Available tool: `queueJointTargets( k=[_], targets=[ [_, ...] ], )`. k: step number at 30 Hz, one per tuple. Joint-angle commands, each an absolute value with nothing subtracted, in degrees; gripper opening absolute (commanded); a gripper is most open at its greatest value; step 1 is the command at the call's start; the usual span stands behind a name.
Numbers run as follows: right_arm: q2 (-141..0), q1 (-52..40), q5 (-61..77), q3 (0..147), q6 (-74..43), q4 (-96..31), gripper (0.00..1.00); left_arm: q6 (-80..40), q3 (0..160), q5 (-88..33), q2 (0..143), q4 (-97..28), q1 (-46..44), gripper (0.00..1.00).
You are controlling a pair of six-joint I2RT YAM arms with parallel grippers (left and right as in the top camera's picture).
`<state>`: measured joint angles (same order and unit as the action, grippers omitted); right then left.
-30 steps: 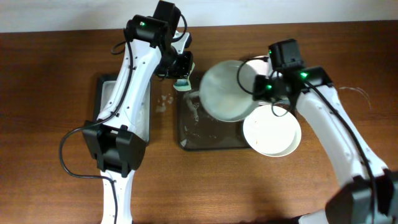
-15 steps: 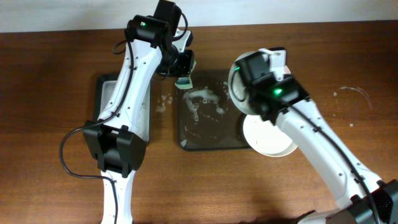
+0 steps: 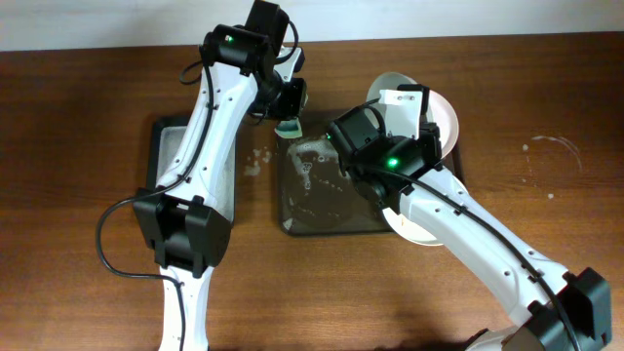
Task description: Clean dirty plates on tray and stack at the side
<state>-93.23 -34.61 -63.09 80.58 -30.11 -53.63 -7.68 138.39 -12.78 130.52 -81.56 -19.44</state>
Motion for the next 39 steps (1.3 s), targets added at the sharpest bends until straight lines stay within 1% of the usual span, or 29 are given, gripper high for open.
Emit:
queueJointTargets(
  k=[1,7,19,23,25,30,39],
  targets=[
    [-93.6,-35.0,-66.2,80.3,-32.2,-53.8,0.04,-6.8,138.7,-12.0,131.7,-81.0,-19.2,0.01],
    [-93.8,-35.0,-63.2,80.2,-32.2,-54.5,0.04,-6.8,138.7,-12.0,131.7,-80.8,-19.2,0.01],
    [-94.2,-35.2,-66.7,80.2,-31.8,-53.7,0.04,-6.8,138.7,-12.1,131.7,-80.6,-19.2,0.01],
    [-94.3,-35.2,-62.5,80.2,-31.8,-53.3,0.04,-6.8,138.7,-12.1,131.7,-80.6,-19.2,0.01],
    [-94.1,-35.3,-65.5,80.3,-31.8,-53.1,0.04,-6.8,138.7,-12.7,131.7,-80.6,-19.2,0.01],
    [-94.6,-35.2,-57.1,79.6,-31.8,-52.7,0.04,-6.8,138.7,-12.7,131.7,-80.4,-19.2,0.01],
    [-95.0,-35.2,-59.8,79.4,-31.8,-54.2,0.04,-8.3,138.7,-13.1,131.7,-79.8,-19.2,0.01]
  ],
)
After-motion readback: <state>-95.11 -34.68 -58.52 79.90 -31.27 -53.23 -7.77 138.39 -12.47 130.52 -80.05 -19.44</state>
